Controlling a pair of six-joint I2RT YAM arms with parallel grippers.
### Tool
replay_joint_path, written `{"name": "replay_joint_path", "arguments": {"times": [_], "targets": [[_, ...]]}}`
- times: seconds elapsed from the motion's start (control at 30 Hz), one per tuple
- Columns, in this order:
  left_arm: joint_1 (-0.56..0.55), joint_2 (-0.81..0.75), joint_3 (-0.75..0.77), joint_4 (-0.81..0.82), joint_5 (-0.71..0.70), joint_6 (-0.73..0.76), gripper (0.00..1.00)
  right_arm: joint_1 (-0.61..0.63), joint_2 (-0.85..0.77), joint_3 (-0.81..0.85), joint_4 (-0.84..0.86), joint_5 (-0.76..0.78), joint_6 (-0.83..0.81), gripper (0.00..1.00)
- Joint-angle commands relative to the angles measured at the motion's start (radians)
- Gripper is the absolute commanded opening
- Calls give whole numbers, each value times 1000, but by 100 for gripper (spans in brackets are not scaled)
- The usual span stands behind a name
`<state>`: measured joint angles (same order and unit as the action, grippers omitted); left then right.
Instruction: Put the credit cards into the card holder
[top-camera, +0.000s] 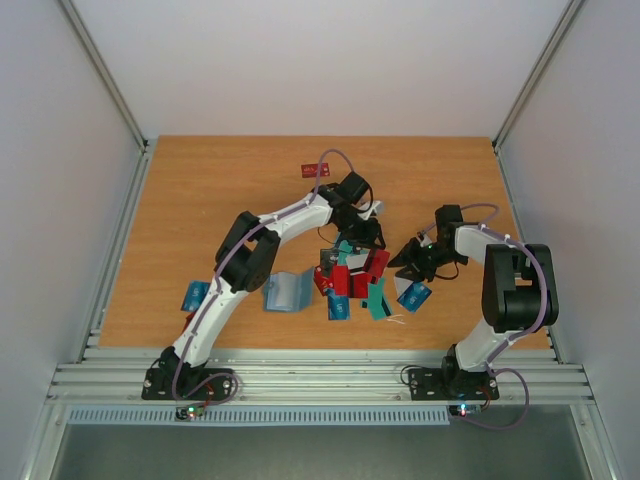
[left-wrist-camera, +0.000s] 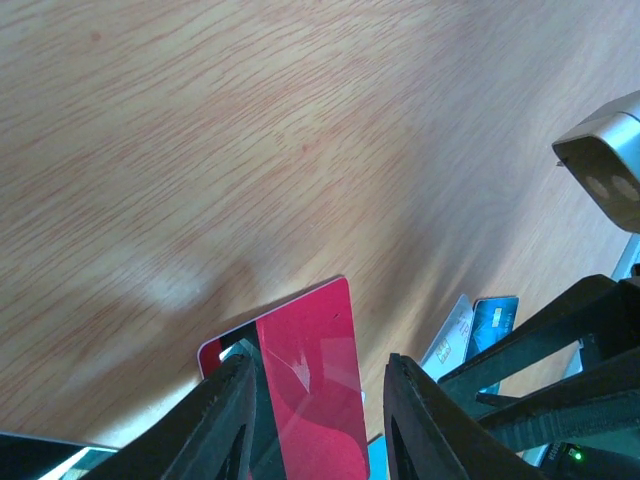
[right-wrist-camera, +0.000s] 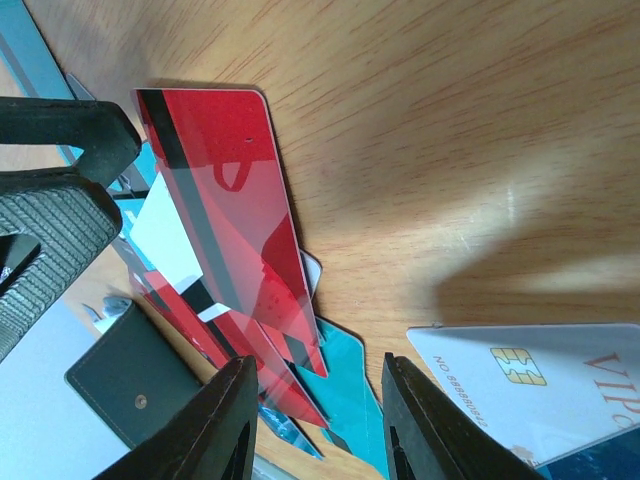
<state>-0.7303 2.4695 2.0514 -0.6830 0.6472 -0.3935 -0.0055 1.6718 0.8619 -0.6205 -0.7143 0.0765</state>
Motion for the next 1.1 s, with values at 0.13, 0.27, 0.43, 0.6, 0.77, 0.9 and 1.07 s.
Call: {"name": "replay_joint_path", "arguments": {"times": [0.13,0.27,0.43,0.6,0.77,0.9,1.07], "targets": [[0,61,15,14,-14,13,38,6,4,-9,7,-6,-12,36],[0,66,-16,18,-14,18,38,20,22,-9,18,-11,-11,38],[0,59,-33,10,-26,32,38,52,57,2,30,-15,0,40],[-1,62,-37,9,-27,32,38,64,91,24,54,-31,29,40],[-1,58,-54,14,-26,31,37,64,121,39,71,-34,53,40],[0,56,-64,18,-20,23,37,62,148,49,83,-37,59,39],[0,55,-82,32,-7,2,37,62,163,48,109,-43,72,38]]}}
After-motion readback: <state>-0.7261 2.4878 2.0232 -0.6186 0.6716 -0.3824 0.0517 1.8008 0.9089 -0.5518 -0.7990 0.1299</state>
